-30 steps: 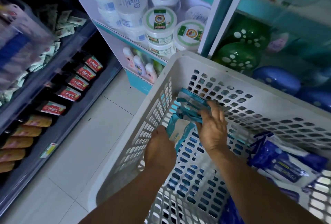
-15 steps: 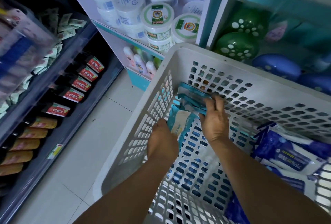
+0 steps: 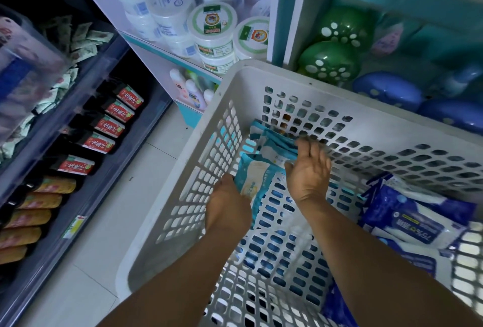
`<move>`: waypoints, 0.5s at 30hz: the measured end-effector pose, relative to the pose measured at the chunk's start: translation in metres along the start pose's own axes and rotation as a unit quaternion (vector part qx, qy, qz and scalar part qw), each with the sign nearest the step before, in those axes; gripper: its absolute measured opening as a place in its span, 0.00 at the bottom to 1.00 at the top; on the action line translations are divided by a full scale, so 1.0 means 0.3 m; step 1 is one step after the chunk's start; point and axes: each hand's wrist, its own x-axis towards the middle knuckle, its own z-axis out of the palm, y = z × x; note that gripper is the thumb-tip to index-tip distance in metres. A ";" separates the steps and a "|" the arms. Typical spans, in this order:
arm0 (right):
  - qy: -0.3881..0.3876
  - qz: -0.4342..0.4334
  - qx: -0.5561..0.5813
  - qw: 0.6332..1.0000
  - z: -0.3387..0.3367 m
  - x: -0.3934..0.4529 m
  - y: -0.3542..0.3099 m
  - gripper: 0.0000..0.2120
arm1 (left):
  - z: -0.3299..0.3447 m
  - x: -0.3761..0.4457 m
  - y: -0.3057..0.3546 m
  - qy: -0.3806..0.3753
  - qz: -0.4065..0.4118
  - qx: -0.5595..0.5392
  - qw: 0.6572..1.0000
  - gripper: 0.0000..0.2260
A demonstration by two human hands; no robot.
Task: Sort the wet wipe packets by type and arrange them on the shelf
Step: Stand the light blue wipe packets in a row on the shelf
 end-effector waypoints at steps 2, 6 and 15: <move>-0.009 0.005 0.038 0.999 -0.009 0.011 0.003 0.28 | 0.002 0.002 -0.002 0.003 -0.005 -0.013 1.000 0.13; -0.018 -0.020 0.042 0.999 -0.019 0.012 0.010 0.23 | 0.004 0.000 0.001 0.006 -0.010 -0.019 1.000 0.13; -0.071 0.013 0.105 0.992 -0.199 -0.030 0.038 0.13 | -0.033 -0.099 0.051 0.015 0.010 -0.012 1.000 0.14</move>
